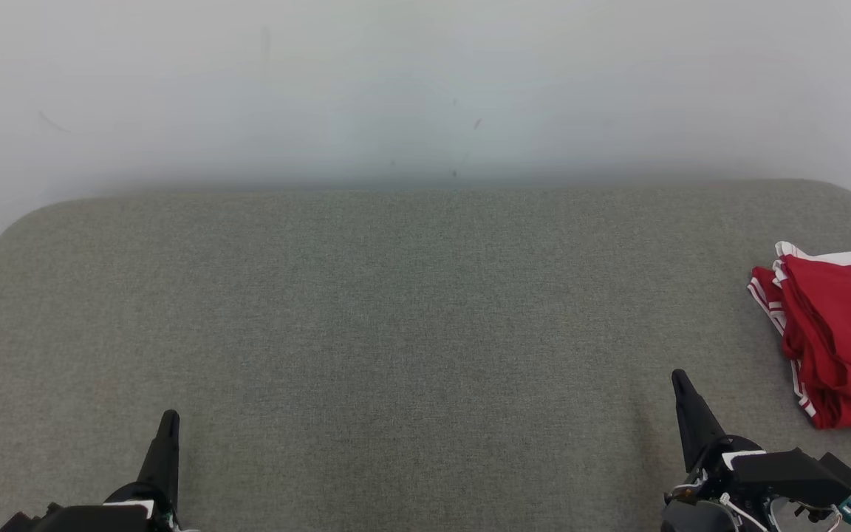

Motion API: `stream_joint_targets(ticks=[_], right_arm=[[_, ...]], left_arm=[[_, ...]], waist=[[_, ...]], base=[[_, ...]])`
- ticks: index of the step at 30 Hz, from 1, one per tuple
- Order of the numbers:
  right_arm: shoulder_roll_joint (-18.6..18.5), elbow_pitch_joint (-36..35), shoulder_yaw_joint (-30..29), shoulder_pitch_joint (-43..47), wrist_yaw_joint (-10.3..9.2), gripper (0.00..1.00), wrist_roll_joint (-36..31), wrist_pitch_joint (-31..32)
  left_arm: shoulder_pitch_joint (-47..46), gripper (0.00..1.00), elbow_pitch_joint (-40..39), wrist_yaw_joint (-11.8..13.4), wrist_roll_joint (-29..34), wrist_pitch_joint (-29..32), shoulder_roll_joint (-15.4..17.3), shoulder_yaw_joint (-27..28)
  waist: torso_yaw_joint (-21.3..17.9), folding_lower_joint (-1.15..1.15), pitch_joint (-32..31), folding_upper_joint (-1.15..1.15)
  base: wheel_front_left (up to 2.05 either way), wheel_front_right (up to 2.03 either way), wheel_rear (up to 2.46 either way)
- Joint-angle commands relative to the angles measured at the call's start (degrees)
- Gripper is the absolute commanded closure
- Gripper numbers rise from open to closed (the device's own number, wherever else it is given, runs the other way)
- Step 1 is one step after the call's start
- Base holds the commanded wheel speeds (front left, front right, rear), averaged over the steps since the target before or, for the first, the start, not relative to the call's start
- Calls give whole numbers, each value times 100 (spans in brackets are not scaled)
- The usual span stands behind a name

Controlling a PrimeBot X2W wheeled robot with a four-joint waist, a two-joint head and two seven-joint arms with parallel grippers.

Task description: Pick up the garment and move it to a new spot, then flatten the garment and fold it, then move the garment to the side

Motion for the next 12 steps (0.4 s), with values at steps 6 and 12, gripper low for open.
stream_joint_targets(ticks=[6,12], right_arm=[[15,14,-10,-76,-12,100,248,57],[15,13,-10,-72,-12,100,249,56]], left_arm=[[-112,100,14,-49,-260,70,20,34],[-109,100,13,-49,-259,66,20,33]], waist=[[13,0,7,0],[13,0,7,0]], base=[[0,0,0],[0,0,0]])
